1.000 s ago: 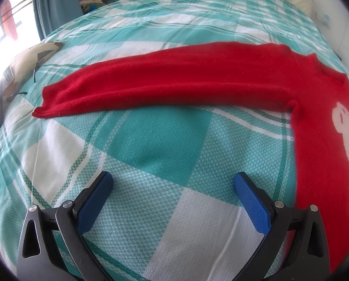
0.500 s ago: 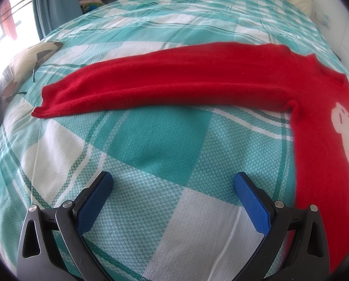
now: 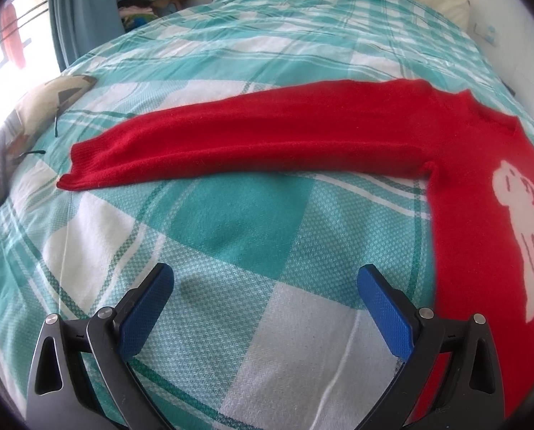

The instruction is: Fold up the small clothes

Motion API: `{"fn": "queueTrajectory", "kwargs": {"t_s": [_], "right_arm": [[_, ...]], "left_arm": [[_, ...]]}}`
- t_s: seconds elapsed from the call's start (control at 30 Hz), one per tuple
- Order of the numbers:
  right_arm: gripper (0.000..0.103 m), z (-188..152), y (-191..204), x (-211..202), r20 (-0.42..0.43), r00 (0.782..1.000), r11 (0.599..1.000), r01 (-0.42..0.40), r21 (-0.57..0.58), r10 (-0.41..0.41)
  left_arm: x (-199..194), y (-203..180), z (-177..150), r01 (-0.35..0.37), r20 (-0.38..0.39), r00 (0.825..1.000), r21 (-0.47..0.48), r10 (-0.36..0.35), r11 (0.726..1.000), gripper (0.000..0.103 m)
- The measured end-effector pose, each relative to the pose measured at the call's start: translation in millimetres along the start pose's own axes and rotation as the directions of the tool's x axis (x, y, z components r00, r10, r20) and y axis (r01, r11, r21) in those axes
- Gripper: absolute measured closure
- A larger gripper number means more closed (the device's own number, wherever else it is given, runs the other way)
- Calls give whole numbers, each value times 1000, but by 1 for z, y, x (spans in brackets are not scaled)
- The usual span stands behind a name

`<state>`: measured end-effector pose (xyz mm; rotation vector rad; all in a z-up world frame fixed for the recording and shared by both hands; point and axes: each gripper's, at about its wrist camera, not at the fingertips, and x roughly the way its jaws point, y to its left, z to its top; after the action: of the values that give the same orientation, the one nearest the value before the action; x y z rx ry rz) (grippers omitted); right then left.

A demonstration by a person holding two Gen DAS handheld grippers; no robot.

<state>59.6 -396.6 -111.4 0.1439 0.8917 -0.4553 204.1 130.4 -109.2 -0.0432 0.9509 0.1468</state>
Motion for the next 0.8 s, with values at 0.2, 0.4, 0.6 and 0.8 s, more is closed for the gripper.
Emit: {"fn": "queueTrajectory", "kwargs": {"t_s": [0.2,0.4,0.6,0.8], "right_arm": [[2,9,-19,-18,3,991,989,-132,63,133],[2,51,-146,-52,238,935,838,-344,423,264],[25,60,-223,0,155,926,679,-360,640,344],[29,61,-212,28,58,919,695,-335,636,391]], "left_arm": [[-26,2,8,11,125,992,-13,-10,1000,1],[-30,-5,13,24,160,987,15,-26,1000,1],[-30,-17,9,5,173,985,71,-17,997,1],[-20,-7,11,20,126,992,17,-22,1000,1]]}}
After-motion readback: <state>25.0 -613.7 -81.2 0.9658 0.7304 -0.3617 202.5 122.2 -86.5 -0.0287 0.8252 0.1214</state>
